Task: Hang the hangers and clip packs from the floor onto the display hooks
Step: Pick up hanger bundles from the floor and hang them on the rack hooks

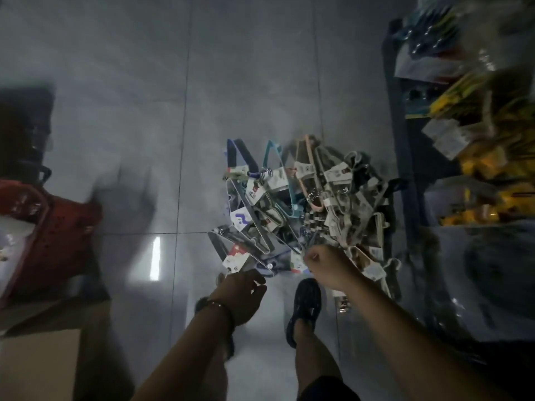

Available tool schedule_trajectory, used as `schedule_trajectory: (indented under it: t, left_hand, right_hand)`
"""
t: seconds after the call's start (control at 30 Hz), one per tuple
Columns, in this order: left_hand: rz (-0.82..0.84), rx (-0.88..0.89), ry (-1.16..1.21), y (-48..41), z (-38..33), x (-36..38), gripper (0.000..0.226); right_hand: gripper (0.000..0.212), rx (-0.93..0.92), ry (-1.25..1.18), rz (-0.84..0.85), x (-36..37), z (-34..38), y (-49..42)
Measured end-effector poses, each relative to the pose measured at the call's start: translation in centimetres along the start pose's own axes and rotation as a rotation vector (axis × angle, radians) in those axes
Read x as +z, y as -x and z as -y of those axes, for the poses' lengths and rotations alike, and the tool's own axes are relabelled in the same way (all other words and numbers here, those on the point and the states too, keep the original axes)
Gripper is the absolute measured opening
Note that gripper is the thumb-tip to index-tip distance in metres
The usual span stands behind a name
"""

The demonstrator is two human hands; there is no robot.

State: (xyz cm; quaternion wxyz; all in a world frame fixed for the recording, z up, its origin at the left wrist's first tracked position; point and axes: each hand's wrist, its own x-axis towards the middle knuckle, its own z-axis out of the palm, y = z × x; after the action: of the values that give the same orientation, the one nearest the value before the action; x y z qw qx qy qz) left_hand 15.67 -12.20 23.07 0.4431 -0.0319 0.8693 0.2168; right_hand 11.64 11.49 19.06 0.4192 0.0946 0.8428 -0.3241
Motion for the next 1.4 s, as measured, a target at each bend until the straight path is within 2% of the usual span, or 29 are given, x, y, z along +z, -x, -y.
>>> schedule_trajectory:
  t: [0.2,0.3,0.43,0.57,0.67,0.77,1.0,1.17,1.27,1.4]
  left_hand:
    - [0.046,-0.013,-0.017,-17.6,6.0,4.0,0.030]
    - [0.028,-0.010,-0.053,-27.3,8.2,7.0,0.036]
    - [0.007,-0.116,-0.059,-37.1,11.1,10.9,0.052]
    - [0.046,-0.134,0.035,-42.4,13.1,15.0,0.062]
    - [-0.021,-0.108,0.074,-43.6,13.8,17.1,0.055]
    - [-0.099,-0.179,0.184,-42.9,14.7,17.1,0.039]
    - [-0.219,-0.214,0.292,-36.5,20.4,16.3,0.030]
    - [-0.020,-0.239,0.172,-34.3,22.1,16.4,0.055]
    - [0.063,-0.321,0.339,-34.0,21.8,17.3,0.046]
    - [0.120,-0.353,0.451,-34.2,21.9,17.9,0.029]
  right_hand:
    - [0.035,0.076,0.105,0.032,5.2,-3.0,-18.1]
    - [0.032,0.120,0.088,-0.068,8.9,-5.4,-28.1]
    - [0.026,0.162,0.087,-0.204,13.2,-6.0,-37.7]
    - [0.043,0.135,0.160,-0.241,16.7,-6.2,-43.1]
    - [0.041,0.107,0.172,-0.235,17.7,-6.8,-44.1]
    - [0.032,0.017,0.135,-0.196,17.3,-6.8,-43.6]
    - [0.033,-0.072,-0.032,-0.385,14.0,-4.1,-39.8]
    - [0.028,-0.154,-0.203,-0.462,13.5,-3.7,-34.4]
    - [0.033,-0.170,-0.404,-0.442,14.1,-3.3,-31.6]
    - [0.033,-0.114,-0.900,-0.308,13.7,-2.2,-28.5]
